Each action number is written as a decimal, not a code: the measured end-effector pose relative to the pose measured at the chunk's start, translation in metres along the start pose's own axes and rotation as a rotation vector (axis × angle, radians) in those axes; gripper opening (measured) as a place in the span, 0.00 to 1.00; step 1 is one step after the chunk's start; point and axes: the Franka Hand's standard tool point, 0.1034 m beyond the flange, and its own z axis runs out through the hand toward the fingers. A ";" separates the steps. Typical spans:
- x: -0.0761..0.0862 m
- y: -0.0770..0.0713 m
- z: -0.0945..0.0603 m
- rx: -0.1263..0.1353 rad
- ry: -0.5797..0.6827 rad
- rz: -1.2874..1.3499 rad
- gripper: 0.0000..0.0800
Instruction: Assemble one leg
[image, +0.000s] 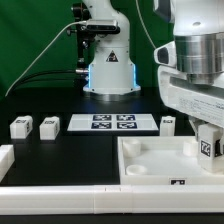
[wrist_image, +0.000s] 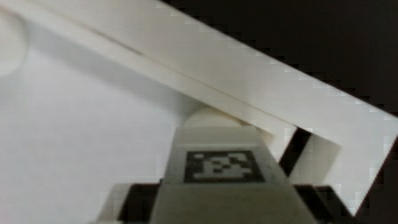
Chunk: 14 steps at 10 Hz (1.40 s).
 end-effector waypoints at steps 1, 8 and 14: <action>-0.002 0.000 0.000 0.003 -0.009 0.130 0.36; -0.004 0.000 0.001 0.003 -0.009 -0.012 0.80; -0.004 0.000 0.001 -0.002 0.000 -0.659 0.81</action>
Offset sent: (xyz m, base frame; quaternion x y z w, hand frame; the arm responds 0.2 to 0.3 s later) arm 0.0010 0.0008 0.0005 -0.0050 0.0039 -0.0047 1.0000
